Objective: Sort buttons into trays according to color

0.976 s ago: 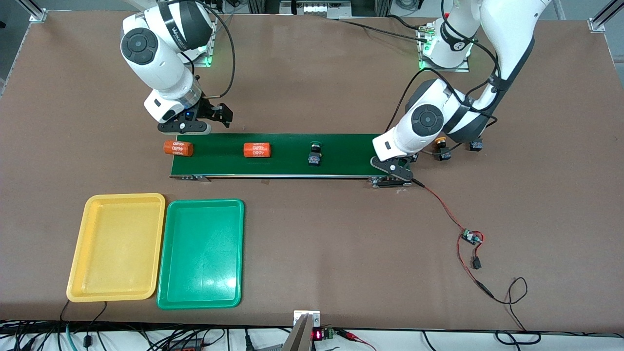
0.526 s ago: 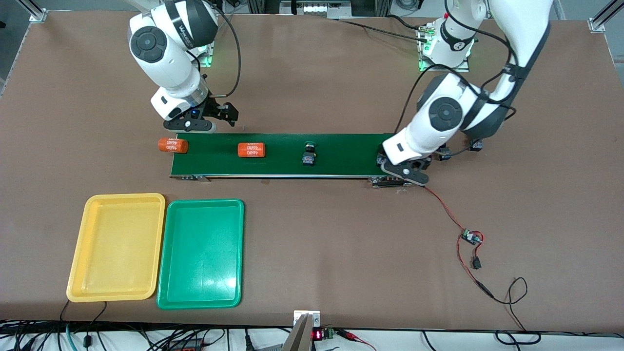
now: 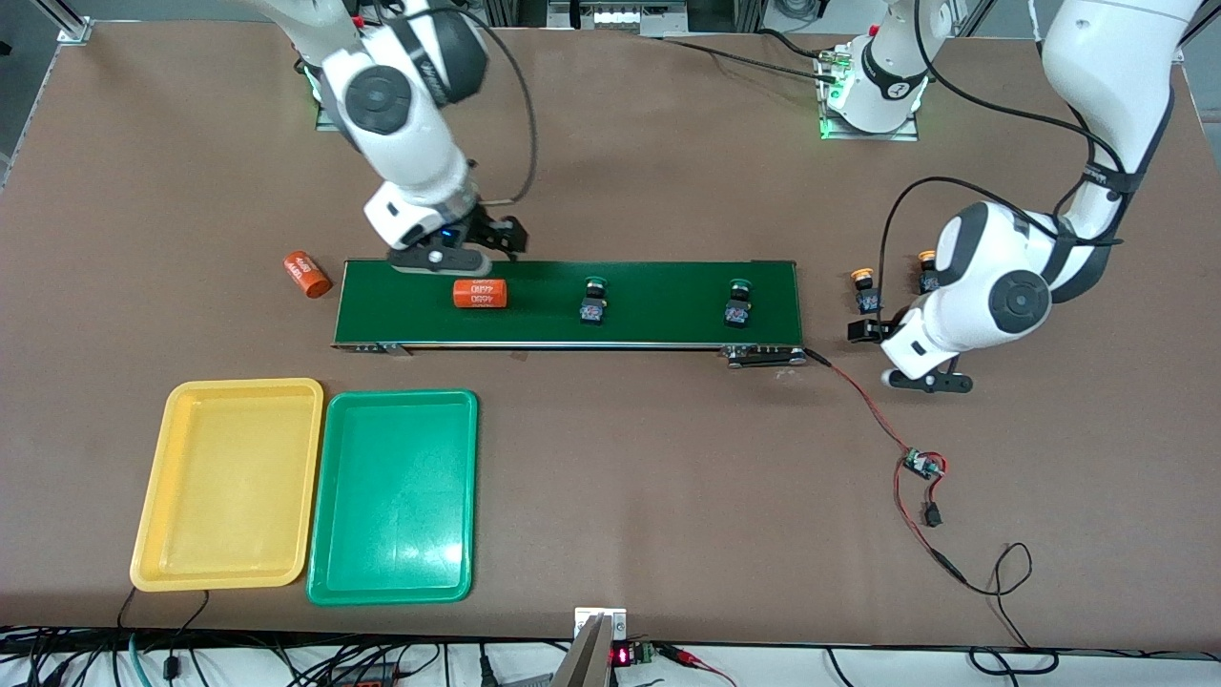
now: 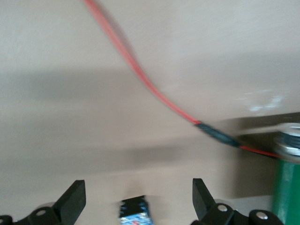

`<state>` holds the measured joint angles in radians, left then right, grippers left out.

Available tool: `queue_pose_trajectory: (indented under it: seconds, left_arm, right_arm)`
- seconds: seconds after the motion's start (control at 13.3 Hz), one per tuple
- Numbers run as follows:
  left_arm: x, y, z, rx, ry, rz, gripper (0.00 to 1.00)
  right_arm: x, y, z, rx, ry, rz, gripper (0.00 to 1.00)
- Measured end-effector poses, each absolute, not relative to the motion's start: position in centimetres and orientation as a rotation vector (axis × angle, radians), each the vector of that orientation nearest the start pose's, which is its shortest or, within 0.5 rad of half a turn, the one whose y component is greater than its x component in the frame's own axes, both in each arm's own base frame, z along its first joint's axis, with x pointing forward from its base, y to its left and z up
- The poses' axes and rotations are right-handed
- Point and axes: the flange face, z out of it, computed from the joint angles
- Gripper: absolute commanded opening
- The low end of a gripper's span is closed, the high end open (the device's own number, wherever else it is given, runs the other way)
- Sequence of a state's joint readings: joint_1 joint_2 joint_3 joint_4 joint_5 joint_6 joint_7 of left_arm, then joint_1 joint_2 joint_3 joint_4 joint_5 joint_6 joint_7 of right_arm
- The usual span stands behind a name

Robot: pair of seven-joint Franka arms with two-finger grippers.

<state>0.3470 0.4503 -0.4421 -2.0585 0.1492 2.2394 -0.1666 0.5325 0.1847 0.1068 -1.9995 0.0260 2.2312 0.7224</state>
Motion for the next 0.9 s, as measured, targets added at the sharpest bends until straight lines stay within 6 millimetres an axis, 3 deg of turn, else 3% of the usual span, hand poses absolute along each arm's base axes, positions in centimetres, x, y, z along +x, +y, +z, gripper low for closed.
queue_pose_trajectory:
  seconds: [0.15,0.3,0.45,0.9]
  left_arm:
    - [55.5,-4.0,20.4,-3.169,-0.032,0.415,1.00]
    - [54.3,-4.0,19.5,-3.146,-0.149,0.460,1.00]
    - [53.4,-4.2,18.9,-3.125,-0.229,0.491,1.00]
    - [50.7,-4.5,17.5,-3.089,-0.251,0.569,1.00]
  right_arm:
    - [48.8,39.5,35.2,-3.100,0.208,-0.078,1.00]
    - [49.4,42.5,32.5,-3.090,0.240,-0.123,1.00]
    - [50.1,43.1,31.3,-3.076,0.257,-0.134,1.00]
    - [50.6,42.7,30.4,-3.086,0.273,-0.124,1.00]
